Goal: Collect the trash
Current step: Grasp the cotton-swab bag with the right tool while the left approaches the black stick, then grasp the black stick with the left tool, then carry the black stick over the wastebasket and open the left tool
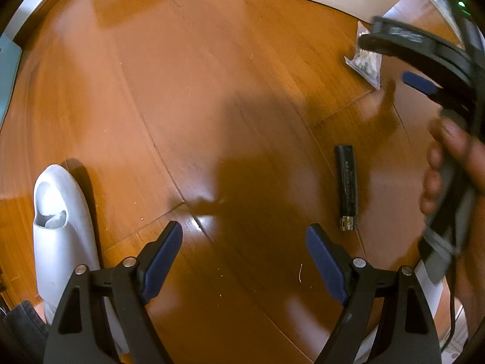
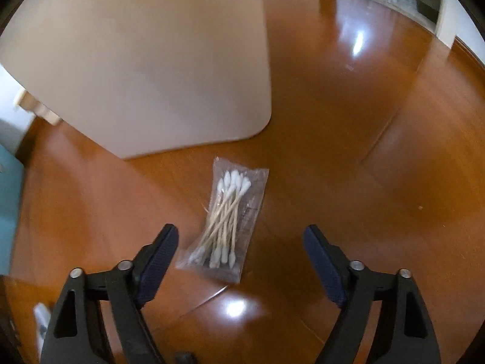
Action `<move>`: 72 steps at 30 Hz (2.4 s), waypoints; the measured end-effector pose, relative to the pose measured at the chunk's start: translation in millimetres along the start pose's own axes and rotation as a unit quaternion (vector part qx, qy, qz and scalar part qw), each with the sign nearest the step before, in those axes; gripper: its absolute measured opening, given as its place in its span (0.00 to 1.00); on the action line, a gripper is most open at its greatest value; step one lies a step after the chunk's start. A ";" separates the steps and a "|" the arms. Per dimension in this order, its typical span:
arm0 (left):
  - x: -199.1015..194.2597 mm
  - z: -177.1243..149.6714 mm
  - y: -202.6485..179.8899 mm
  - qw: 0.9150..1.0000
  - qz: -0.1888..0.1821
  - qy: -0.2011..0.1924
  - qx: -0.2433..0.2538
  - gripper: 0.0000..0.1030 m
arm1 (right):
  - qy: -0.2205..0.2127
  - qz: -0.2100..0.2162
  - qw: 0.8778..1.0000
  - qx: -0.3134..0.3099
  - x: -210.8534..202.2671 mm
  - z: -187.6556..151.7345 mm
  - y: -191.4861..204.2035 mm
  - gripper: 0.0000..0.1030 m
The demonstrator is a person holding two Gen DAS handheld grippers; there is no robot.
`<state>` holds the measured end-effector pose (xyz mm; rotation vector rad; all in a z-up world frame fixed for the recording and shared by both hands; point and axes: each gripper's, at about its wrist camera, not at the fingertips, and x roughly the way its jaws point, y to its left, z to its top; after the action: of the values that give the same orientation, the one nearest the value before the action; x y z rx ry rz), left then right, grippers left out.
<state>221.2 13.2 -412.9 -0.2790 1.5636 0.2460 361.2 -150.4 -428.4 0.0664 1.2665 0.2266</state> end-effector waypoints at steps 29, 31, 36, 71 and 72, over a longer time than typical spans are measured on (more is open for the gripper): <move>40.2 10.7 -78.7 0.999 -0.014 -0.044 0.007 0.69 | -0.057 0.013 0.998 0.040 -87.8 -25.8 -87.6 0.08; 41.5 10.4 -79.8 0.999 -0.009 -0.048 0.012 0.68 | -0.057 0.014 0.997 0.041 -93.2 -13.5 -84.3 0.08; 39.0 4.6 -79.0 0.998 -0.014 -0.064 0.015 0.18 | -0.058 0.016 0.997 0.047 -91.5 -14.5 -97.6 0.08; -198.2 216.2 -54.2 0.937 -0.105 -0.332 0.033 0.25 | -0.073 0.031 0.995 0.062 -114.4 -16.9 -114.0 0.08; -195.5 212.6 -50.2 0.936 -0.110 -0.334 0.027 0.25 | -0.073 0.030 0.995 0.062 -115.5 -16.8 -114.1 0.08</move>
<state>439.5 39.8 -219.1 -0.2873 0.8554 0.1031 327.9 -286.8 -345.0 0.2241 1.1326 0.1924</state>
